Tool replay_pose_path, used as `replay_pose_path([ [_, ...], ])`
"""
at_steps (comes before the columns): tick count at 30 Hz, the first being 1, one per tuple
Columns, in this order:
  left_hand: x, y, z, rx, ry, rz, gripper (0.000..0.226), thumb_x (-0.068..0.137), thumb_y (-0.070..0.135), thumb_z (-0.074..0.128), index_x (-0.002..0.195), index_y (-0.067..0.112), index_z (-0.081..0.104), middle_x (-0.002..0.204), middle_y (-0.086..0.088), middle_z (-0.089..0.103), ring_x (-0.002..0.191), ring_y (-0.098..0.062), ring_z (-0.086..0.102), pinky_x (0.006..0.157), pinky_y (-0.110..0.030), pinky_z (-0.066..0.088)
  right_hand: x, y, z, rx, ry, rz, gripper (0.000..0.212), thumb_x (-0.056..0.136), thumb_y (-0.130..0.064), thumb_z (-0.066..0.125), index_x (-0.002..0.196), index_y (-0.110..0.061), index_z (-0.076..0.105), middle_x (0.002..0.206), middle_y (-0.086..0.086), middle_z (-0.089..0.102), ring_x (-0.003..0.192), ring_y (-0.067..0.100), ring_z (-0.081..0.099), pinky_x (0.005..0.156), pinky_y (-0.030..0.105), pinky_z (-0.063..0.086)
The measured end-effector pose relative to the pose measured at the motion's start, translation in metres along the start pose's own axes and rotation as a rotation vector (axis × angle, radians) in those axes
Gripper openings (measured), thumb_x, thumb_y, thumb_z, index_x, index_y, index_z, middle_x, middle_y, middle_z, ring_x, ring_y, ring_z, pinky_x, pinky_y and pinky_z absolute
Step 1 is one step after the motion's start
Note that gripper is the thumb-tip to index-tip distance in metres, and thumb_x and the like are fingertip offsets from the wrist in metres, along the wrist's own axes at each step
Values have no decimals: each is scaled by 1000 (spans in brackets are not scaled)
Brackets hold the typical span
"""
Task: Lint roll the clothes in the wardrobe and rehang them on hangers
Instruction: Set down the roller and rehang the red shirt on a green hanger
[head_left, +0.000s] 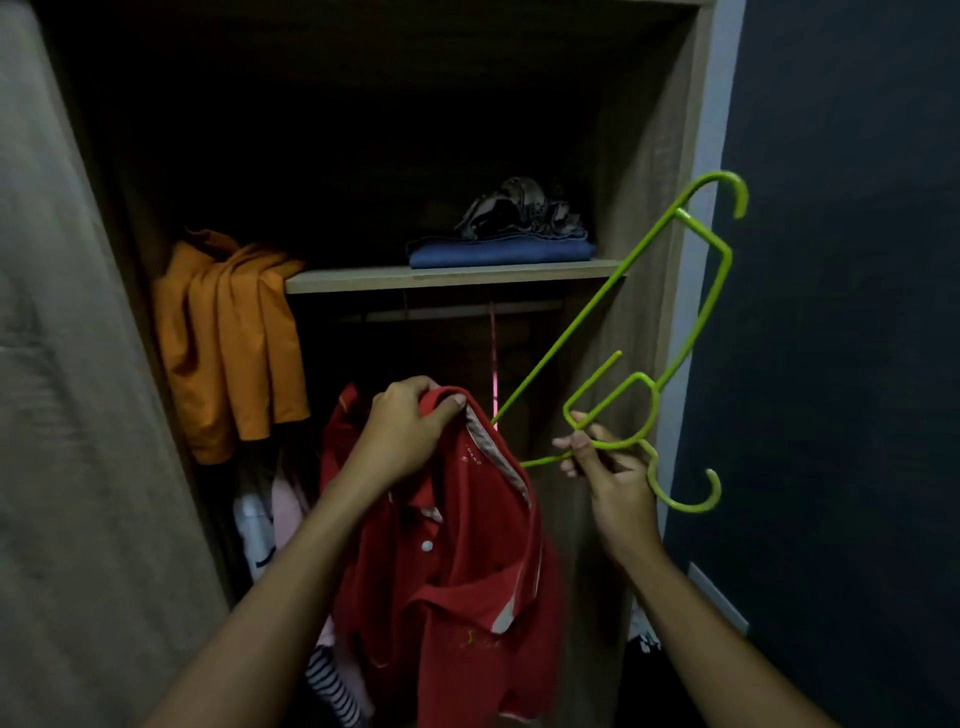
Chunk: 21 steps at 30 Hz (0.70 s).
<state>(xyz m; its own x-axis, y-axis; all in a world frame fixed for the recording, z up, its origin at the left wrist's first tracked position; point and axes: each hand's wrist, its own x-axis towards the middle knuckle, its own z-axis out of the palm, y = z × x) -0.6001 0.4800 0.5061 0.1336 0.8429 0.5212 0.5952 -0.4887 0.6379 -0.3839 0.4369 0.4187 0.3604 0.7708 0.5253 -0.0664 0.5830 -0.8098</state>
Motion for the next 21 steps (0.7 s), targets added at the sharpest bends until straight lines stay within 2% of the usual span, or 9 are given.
replay_pose_path([
  [2,-7,5,5,7,9,-16,18,91,33,65,82,17,66,76,6,65,74,-4,60,60,-14,39,2,-4,-6,-20,-3,-18,21,97,-10,55,111,-4,68,81,2,75,64,9,60,63,21,51],
  [6,-18,8,14,31,3,-39,21,91,33,66,84,13,67,73,5,64,70,-5,60,56,-8,37,12,-18,-15,-48,0,-61,18,98,-14,54,102,-22,70,90,9,73,64,8,59,63,22,51],
  [9,-24,13,16,44,-3,-50,20,91,32,66,83,15,67,71,8,62,67,0,57,55,-6,41,17,-29,-17,-59,-9,-77,18,98,-14,54,103,-25,68,89,9,72,63,3,59,64,20,51],
  [13,-27,20,15,49,-1,-51,18,91,32,66,79,18,65,68,10,61,65,1,56,55,-8,41,19,-40,-14,-40,14,-138,29,99,-12,52,100,-34,71,86,11,72,62,7,59,61,23,50],
  [17,-27,20,14,57,19,-76,19,90,33,66,85,15,68,76,5,66,73,-3,59,61,-14,41,13,-47,-10,-30,16,-190,39,100,-13,52,88,-42,76,101,20,71,64,14,60,61,26,51],
  [19,-25,13,15,44,-8,-131,21,89,34,67,92,13,71,85,1,70,81,-9,64,70,-22,49,11,-47,-9,-12,35,-197,36,100,-15,51,89,-37,77,107,19,71,65,15,61,61,26,52],
  [21,-25,4,19,15,-97,-194,23,89,35,67,98,14,73,90,-1,73,88,-13,68,83,-31,54,11,-46,-8,48,67,-167,24,100,-16,52,99,-19,76,102,10,74,65,15,61,62,29,51],
])
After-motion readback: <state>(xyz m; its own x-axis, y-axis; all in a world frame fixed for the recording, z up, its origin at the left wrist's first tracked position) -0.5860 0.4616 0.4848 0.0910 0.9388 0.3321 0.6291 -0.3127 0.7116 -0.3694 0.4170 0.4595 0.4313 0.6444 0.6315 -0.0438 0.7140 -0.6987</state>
